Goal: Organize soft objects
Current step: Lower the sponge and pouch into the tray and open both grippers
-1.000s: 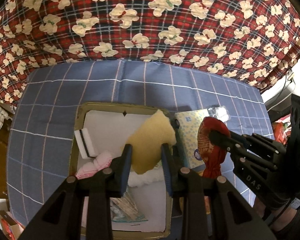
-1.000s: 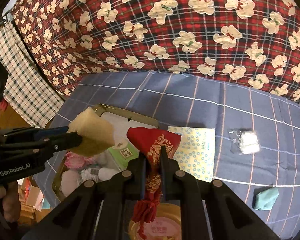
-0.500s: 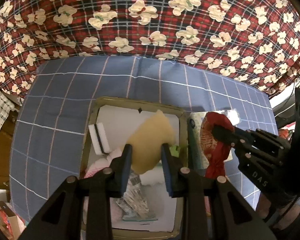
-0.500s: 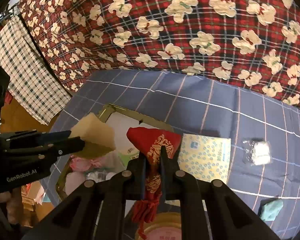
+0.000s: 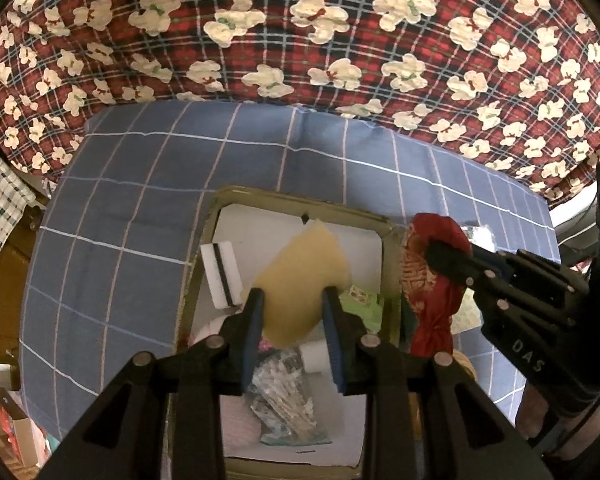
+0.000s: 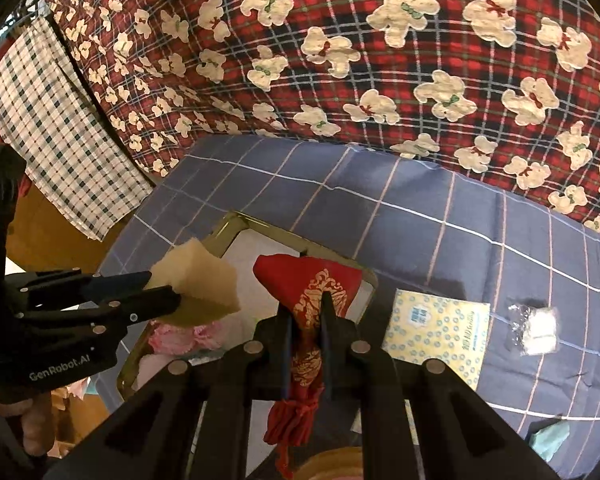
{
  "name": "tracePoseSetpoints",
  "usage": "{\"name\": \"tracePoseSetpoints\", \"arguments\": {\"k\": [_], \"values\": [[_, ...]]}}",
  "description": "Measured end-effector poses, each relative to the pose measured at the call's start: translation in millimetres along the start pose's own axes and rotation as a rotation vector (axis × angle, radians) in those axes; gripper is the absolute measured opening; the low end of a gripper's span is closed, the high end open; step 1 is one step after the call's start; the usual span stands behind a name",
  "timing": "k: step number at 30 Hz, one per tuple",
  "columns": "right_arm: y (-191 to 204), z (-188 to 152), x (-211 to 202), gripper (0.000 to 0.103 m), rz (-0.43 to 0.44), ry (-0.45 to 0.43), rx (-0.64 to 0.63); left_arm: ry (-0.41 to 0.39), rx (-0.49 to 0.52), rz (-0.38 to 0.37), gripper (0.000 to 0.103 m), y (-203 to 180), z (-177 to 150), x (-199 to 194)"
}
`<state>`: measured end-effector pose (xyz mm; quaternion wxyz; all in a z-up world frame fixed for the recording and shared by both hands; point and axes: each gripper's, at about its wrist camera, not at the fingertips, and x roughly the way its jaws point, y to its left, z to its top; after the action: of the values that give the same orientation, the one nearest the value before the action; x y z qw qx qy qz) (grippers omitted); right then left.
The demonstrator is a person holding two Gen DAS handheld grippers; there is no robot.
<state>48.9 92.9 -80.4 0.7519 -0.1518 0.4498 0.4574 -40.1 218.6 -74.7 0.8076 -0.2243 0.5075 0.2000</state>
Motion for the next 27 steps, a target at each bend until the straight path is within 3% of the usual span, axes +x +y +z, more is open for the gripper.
{"name": "tracePoseSetpoints", "arguments": {"k": [14, 19, 20, 22, 25, 27], "values": [[12.3, 13.1, 28.9, 0.013, 0.0, 0.034, -0.042, 0.031, -0.007, 0.018, 0.027, 7.8, -0.6, 19.4], [19.4, 13.7, 42.8, 0.015, 0.004, 0.05, -0.069, 0.036, -0.016, 0.03, 0.04, 9.3, 0.5, 21.0], [21.1, 13.5, 45.8, 0.017, 0.008, 0.054, -0.076, 0.036, -0.015, 0.035, 0.041, 9.3, 0.4, 20.4], [22.3, 12.7, 49.8, 0.034, 0.017, 0.058, -0.078, 0.034, -0.018, 0.049, 0.048, 9.5, 0.1, 19.2], [20.3, 11.9, 54.5, 0.049, 0.023, 0.07, -0.059, 0.036, -0.023, 0.073, 0.056, 10.9, -1.6, 18.8], [18.7, 11.2, 53.5, 0.053, 0.024, 0.068, -0.047, 0.039, -0.026, 0.088, 0.058, 11.0, -3.3, 18.8]]}}
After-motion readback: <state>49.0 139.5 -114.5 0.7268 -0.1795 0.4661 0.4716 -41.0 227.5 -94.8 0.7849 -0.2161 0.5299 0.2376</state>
